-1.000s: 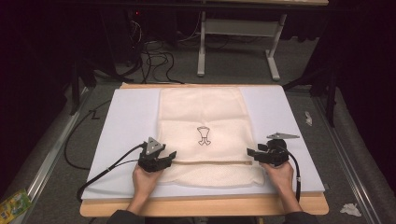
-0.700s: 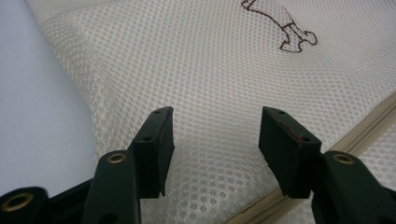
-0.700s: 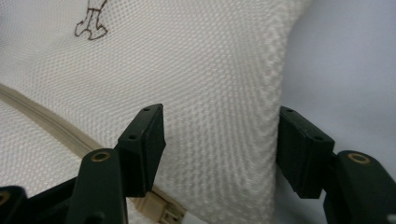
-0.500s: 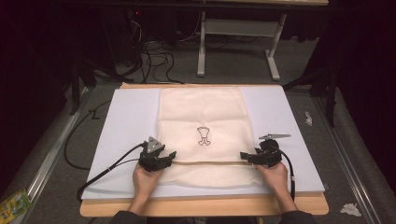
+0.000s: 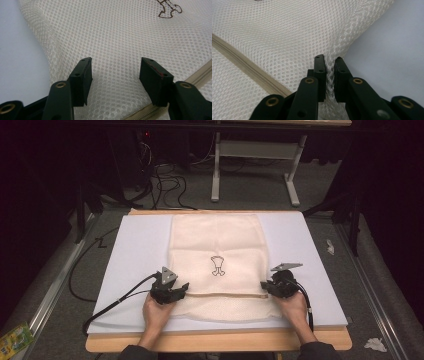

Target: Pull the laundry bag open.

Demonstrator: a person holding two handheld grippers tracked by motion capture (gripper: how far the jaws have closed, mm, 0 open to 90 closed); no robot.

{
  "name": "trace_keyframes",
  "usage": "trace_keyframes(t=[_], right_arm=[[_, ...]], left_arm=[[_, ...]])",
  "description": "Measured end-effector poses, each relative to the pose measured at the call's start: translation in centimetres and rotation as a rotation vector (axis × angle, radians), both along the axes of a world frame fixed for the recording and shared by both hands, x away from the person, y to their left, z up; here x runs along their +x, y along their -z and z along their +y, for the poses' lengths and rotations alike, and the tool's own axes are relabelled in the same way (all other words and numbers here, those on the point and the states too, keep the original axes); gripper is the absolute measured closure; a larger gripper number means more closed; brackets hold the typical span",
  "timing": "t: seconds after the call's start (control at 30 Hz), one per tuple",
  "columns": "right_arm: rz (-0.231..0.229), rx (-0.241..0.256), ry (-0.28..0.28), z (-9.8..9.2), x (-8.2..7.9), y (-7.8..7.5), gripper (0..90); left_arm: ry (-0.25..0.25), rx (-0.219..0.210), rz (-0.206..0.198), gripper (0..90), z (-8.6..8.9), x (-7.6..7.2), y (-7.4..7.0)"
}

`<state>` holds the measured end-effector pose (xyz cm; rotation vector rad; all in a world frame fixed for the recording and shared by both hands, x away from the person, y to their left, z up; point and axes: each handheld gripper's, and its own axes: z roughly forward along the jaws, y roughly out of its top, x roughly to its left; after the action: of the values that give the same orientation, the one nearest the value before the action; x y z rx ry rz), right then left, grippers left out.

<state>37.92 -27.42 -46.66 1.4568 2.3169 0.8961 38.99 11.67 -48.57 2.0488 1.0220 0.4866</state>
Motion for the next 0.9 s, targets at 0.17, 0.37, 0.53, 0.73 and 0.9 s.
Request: trace_keyframes(t=[0.17, 0.37, 0.53, 0.73, 0.9], right_arm=[[-0.011, 0.025, -0.03, -0.4, 0.0, -0.5, 87.5], [-0.063, 0.056, -0.056, -0.6, -0.1, -2.2, 87.6], [-0.092, 0.093, -0.063, -0.7, -0.2, -3.4, 87.6], [-0.11, 0.057, -0.091, -0.2, 0.0, -4.2, 87.7], [-0.101, 0.054, -0.099, -0.1, 0.1, -4.6, 87.7]], left_arm=[[0.003, -0.003, -0.005, 43.9, 0.0, 0.0, 0.0], [0.004, -0.005, 0.0, 43.8, 0.0, 0.0, 0.0], [0.005, -0.011, 0.01, 43.9, 0.1, 0.1, 0.0], [0.019, -0.018, 0.022, 43.5, 0.1, 0.3, -0.2], [0.047, -0.026, 0.041, 43.3, -0.6, 0.1, -0.8]])
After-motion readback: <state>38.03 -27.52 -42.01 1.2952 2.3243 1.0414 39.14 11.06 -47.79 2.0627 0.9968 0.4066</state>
